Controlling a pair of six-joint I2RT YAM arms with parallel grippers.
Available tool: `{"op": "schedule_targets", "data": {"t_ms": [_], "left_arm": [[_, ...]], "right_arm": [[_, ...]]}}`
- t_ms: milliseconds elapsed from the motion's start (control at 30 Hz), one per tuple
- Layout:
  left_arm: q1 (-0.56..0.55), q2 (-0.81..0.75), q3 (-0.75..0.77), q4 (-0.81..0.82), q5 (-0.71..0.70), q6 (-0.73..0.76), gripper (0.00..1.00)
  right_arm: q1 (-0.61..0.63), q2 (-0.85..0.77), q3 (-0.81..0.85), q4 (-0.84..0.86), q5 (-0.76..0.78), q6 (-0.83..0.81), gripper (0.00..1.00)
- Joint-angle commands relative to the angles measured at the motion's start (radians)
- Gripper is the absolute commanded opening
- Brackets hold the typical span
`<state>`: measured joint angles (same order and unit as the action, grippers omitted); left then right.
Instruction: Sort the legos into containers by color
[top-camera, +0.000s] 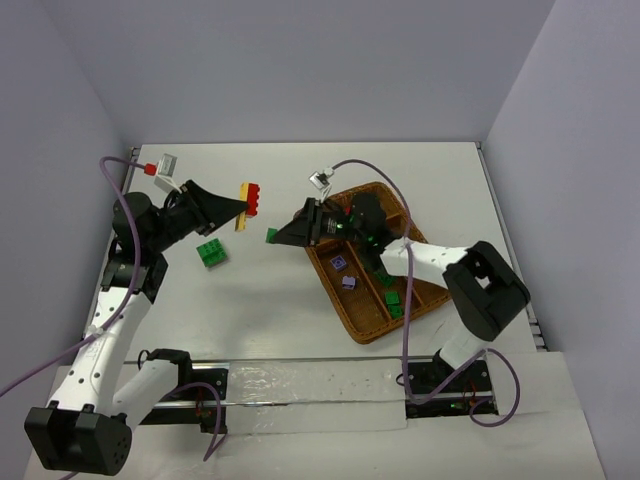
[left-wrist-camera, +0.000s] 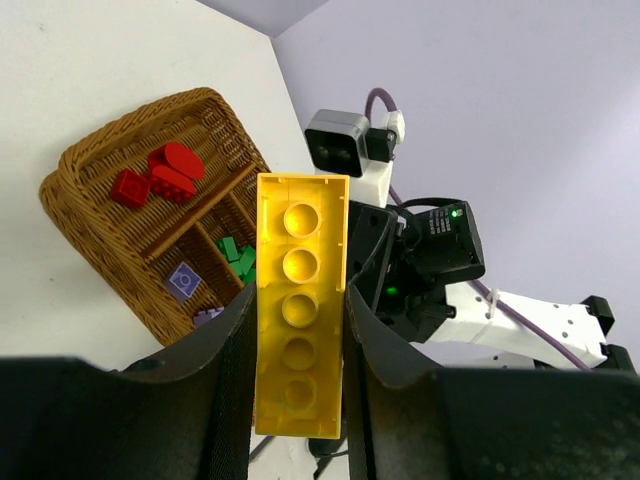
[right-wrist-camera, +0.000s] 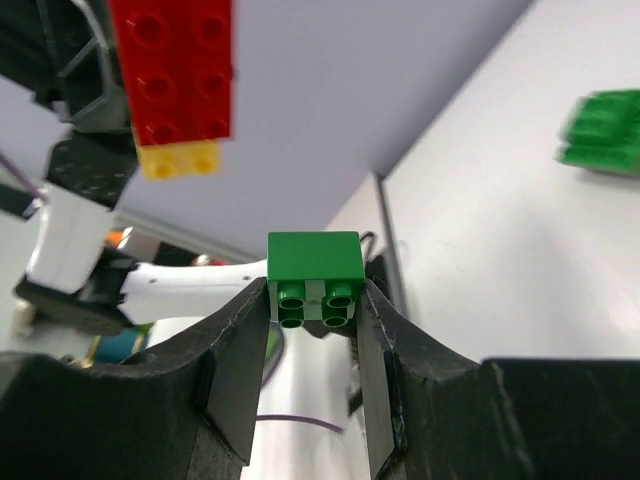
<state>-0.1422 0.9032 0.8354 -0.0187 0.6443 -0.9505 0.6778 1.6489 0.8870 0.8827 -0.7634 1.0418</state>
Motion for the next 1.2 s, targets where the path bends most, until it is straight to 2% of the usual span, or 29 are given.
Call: {"op": "schedule_targets", "data": {"t_ms": [0, 100, 200, 300, 467, 667, 700, 833, 900, 1067, 1167], "left_arm": [[0.007, -0.010, 0.064, -0.068, -0.042, 0.073, 0.00], [0.007, -0.005, 0.054, -0.064, -0.032, 0.080, 0.00], [0.007, 0.012, 0.050, -0.078, -0.025, 0.104, 0.00], [0.004, 0.029, 0.041, -0.084, -0.017, 0.116, 0.00], [0.004, 0.025, 0.046, -0.115, -0.014, 0.144, 0.00], [0.006, 0.022, 0.045, -0.110, -0.006, 0.149, 0.00], [0.006, 0.023, 0.050, -0.128, -0.014, 0.156, 0.00], [0.007, 0.028, 0.070, -0.149, -0.008, 0.173, 0.00], [0.007, 0.028, 0.075, -0.155, -0.009, 0.178, 0.00], [0.007, 0.023, 0.080, -0.180, -0.026, 0.191, 0.00], [0.007, 0.023, 0.075, -0.173, -0.016, 0.187, 0.00]], "right_arm": [[-0.074, -0.230, -0.038, -0.410, 0.169, -0.222, 0.00], [-0.095, -0.362, -0.034, -0.745, 0.391, -0.390, 0.00], [-0.133, -0.457, -0.057, -0.945, 0.615, -0.447, 0.00], [-0.181, -0.535, -0.110, -1.054, 0.753, -0.470, 0.00], [-0.236, -0.619, -0.171, -1.185, 0.816, -0.487, 0.00], [-0.239, -0.812, -0.333, -1.252, 0.983, -0.360, 0.08], [-0.240, -0.849, -0.357, -1.256, 0.992, -0.354, 0.11], [-0.242, -0.881, -0.389, -1.261, 0.998, -0.353, 0.36], [-0.242, -0.861, -0.398, -1.255, 0.987, -0.361, 0.55], [-0.242, -0.846, -0.413, -1.217, 0.936, -0.381, 0.65], [-0.241, -0.858, -0.409, -1.215, 0.921, -0.396, 0.66]]}}
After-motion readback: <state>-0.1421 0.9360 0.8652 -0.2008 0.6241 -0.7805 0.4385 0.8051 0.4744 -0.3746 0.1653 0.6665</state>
